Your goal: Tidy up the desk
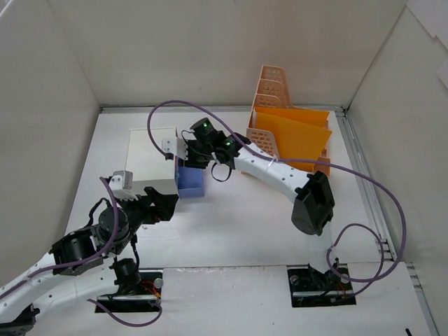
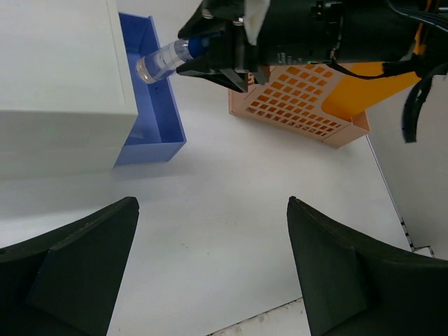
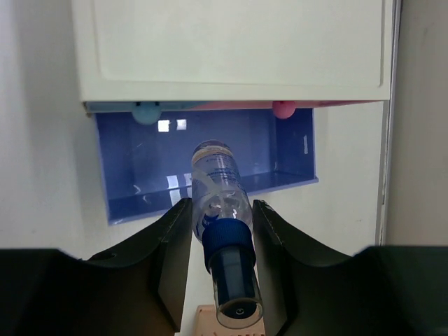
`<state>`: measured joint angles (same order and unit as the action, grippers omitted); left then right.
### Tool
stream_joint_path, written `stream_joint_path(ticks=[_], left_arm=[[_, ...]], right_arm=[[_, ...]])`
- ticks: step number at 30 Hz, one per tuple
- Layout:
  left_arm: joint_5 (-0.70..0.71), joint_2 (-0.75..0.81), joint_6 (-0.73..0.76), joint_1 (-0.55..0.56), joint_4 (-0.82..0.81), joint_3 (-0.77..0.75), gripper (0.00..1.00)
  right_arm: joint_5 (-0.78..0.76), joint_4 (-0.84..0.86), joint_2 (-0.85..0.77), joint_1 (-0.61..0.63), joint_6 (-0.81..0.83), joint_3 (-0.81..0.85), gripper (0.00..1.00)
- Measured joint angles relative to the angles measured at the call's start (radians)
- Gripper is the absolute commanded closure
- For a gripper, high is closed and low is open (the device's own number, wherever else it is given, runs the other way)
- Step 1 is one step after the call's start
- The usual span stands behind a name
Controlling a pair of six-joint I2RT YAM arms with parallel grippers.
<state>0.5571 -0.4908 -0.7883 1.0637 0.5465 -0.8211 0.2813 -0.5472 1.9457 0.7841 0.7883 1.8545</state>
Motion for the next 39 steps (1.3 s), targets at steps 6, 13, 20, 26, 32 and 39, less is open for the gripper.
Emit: stream_joint_path(ticks=[6,13,20,26,32,39], left_arm=[[0.016,-0.004,-0.01,0.002,0.036,0.0,0.17],[0.021,-0.018,-0.013,0.002,0.048,0.0,0.17],[0.021,-0.031,-0.013,0.002,0.048,0.0,0.17],[0.021,-0.033,-0.013,0.002,0.048,0.0,0.17],[0.02,-0.057,-0.011,0.002,0.047,0.0,0.17],[0.019,-0.072,-0.011,0.002,0.032,0.0,0.17]], right_arm=[[-0.15,0.064,0.138,0.029,-0.024,0.097,1.0],[-0.265,0.123,0.214,0.033,-0.034,0.097,0.57],[-0.285,0.164,0.229,0.034,-0.042,0.097,0.35],[-0.208,0.181,0.149,0.034,-0.06,-0.013,0.42],[-0.136,0.176,-0.011,0.024,-0.136,-0.074,0.69],[-0.064,0.19,-0.043,-0.103,-0.244,-0.01,0.72]])
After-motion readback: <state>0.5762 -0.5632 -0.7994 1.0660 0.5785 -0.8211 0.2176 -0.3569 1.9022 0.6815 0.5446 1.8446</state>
